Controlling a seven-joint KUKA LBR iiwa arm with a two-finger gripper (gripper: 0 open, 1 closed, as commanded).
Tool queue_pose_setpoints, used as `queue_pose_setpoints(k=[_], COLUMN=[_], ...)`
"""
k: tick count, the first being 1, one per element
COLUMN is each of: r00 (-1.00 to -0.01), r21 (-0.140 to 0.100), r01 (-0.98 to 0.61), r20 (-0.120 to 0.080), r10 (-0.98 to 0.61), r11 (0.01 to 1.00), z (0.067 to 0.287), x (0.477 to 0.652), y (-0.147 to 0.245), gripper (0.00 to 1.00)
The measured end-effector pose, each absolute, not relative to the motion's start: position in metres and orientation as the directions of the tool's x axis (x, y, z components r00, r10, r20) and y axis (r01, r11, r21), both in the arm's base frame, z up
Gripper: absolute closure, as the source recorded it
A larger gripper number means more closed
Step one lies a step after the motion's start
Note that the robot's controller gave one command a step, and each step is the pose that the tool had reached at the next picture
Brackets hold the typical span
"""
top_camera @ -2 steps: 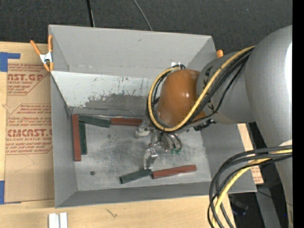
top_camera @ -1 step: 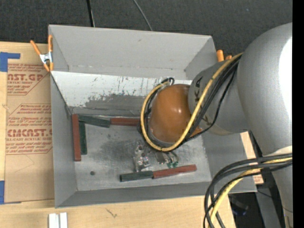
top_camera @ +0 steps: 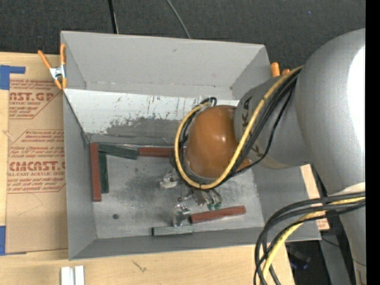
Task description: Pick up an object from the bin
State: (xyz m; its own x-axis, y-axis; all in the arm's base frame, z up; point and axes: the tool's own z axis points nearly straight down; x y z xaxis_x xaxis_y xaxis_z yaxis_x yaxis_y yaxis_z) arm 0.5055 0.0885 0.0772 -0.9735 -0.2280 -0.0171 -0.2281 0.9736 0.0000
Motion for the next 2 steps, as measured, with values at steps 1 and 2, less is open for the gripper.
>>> queue_pose_setpoints(k=[1, 2], r00=[-0.973, -0.932], r21=[0.000, 0.001], r01=[-0.229, -0.362], r20=[-0.017, -0.001], r10=[-0.229, -0.362], r11=[0.974, 0.932], z=[0.077, 0.084], x=[0.506, 0.509], y=[0.089, 0.011], gripper=[0.00, 1.00])
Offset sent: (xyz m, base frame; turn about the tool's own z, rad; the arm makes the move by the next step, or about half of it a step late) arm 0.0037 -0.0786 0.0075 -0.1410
